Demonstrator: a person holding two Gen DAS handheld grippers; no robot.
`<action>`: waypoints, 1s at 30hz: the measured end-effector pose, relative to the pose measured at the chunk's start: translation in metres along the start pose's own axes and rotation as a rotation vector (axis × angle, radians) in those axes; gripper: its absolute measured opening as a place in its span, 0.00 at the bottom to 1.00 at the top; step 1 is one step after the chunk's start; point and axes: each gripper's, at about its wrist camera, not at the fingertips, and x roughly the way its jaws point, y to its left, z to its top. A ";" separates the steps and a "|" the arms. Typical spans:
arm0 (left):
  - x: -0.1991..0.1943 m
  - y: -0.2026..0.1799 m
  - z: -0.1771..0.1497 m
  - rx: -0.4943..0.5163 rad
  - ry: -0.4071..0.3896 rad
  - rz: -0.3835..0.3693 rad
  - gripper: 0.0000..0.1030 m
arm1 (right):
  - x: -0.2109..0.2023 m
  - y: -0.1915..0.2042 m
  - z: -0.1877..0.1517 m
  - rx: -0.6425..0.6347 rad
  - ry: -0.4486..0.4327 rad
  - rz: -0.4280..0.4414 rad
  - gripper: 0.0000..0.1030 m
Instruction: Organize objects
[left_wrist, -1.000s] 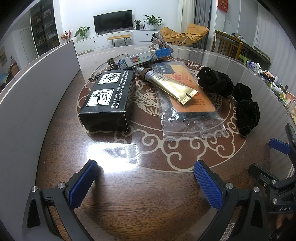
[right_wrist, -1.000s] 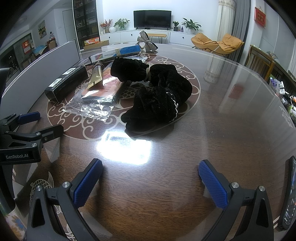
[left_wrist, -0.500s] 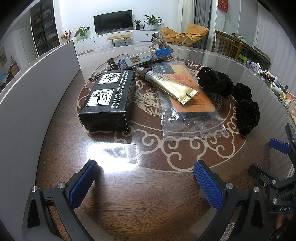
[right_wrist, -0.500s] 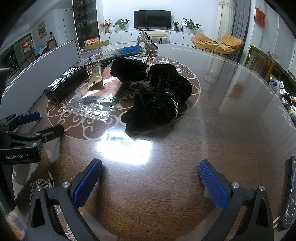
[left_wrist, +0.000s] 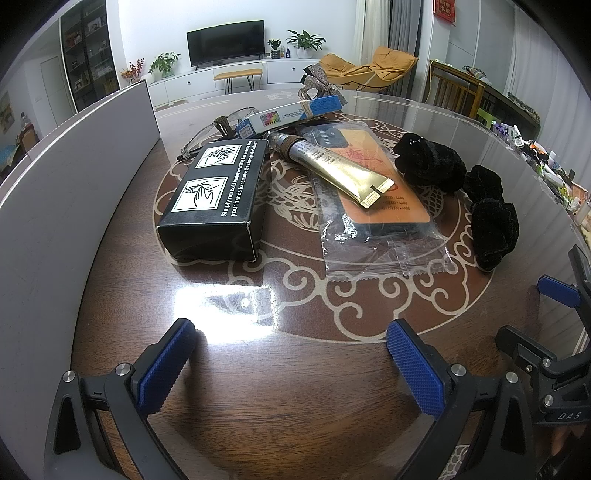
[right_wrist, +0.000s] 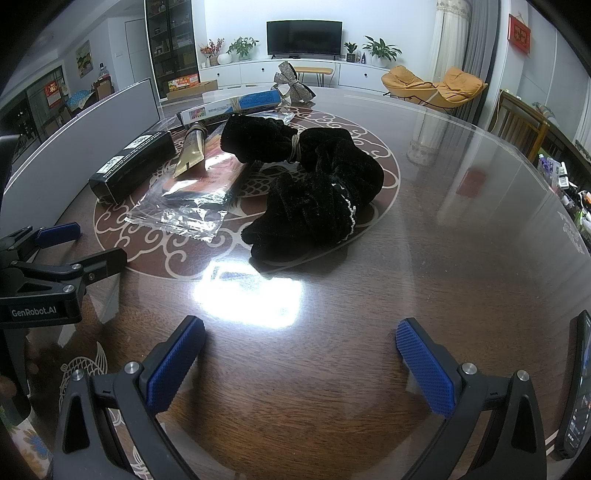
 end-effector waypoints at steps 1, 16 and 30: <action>0.000 0.000 0.000 0.000 0.000 0.000 1.00 | 0.000 0.000 0.000 0.000 0.000 0.000 1.00; -0.023 0.043 0.073 -0.014 0.036 0.022 1.00 | 0.000 0.000 0.000 0.000 0.000 0.000 1.00; 0.087 0.063 0.111 -0.045 0.226 0.025 1.00 | 0.000 0.000 0.000 -0.001 -0.001 0.000 1.00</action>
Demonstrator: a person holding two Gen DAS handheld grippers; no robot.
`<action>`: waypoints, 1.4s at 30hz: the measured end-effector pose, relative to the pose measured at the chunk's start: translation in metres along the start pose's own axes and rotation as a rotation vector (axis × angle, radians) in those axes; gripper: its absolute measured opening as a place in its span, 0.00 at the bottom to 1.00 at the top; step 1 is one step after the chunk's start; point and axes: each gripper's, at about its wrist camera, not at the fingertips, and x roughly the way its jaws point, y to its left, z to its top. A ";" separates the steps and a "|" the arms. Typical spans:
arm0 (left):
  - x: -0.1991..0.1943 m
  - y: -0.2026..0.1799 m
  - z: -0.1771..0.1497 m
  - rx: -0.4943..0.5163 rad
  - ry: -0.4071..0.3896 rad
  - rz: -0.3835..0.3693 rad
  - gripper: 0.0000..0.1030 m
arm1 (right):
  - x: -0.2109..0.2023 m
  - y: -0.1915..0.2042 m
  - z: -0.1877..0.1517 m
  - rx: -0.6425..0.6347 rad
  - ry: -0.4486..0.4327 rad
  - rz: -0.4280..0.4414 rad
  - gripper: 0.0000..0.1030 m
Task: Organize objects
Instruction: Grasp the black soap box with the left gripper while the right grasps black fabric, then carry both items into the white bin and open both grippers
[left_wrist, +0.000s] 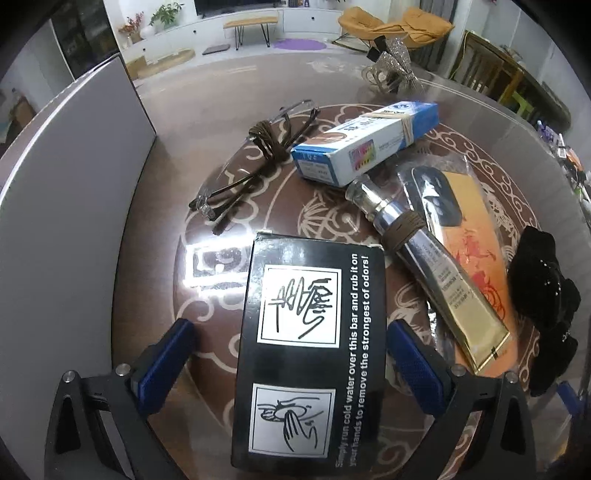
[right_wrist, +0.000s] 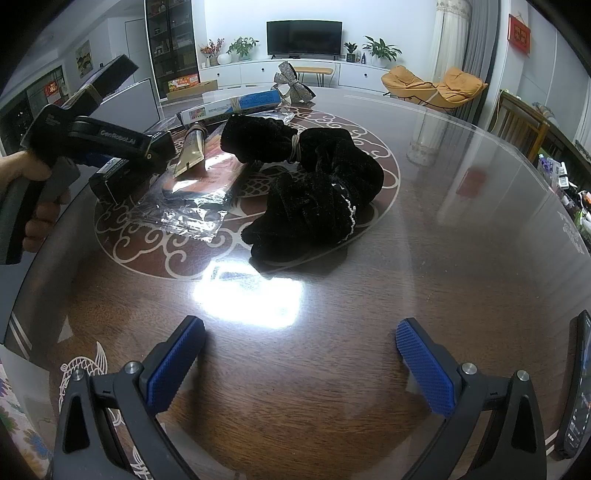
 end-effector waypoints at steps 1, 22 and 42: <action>0.001 0.001 -0.002 0.006 -0.017 -0.003 1.00 | 0.000 0.000 0.000 0.000 0.000 0.000 1.00; -0.055 0.019 -0.142 -0.083 -0.167 -0.030 0.56 | 0.007 -0.042 0.089 0.273 0.081 0.198 0.95; -0.217 0.075 -0.197 -0.267 -0.421 -0.244 0.56 | -0.104 0.062 0.112 0.082 -0.056 0.509 0.35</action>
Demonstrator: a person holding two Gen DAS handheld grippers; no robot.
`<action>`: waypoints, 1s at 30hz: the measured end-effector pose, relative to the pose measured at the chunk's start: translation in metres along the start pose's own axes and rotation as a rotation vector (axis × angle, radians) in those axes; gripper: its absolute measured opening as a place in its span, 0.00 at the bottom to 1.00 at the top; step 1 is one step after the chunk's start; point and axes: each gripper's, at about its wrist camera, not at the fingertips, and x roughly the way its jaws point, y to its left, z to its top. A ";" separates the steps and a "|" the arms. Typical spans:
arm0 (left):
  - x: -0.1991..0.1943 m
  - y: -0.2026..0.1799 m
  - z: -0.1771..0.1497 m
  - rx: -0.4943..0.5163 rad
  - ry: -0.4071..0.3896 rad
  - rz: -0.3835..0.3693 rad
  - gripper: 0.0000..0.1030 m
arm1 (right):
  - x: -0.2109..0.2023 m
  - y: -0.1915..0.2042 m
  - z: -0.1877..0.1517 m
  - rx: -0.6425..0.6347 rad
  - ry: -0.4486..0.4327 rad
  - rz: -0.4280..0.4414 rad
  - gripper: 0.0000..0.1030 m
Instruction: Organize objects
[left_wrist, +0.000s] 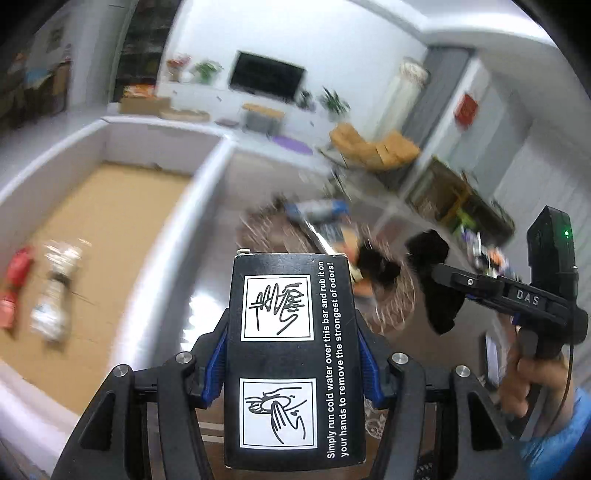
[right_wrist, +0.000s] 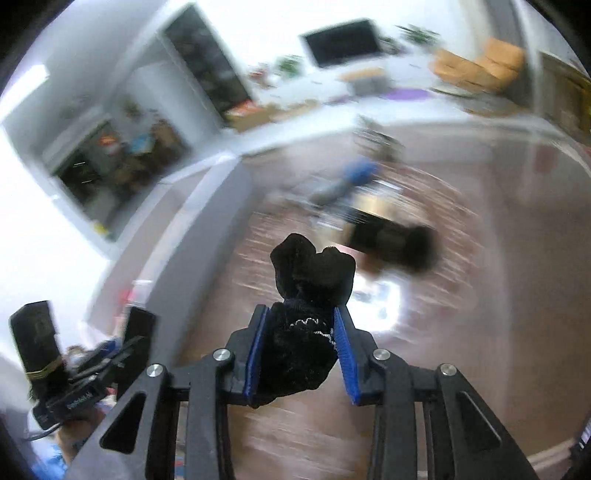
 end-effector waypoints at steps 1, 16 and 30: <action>-0.014 0.014 0.010 -0.012 -0.026 0.036 0.56 | 0.006 0.026 0.009 -0.028 -0.007 0.057 0.35; -0.025 0.148 0.034 -0.042 0.047 0.591 0.72 | 0.133 0.192 0.015 -0.254 0.111 0.162 0.81; -0.018 -0.041 -0.002 0.072 -0.022 0.100 1.00 | 0.063 -0.063 -0.081 -0.129 0.025 -0.471 0.93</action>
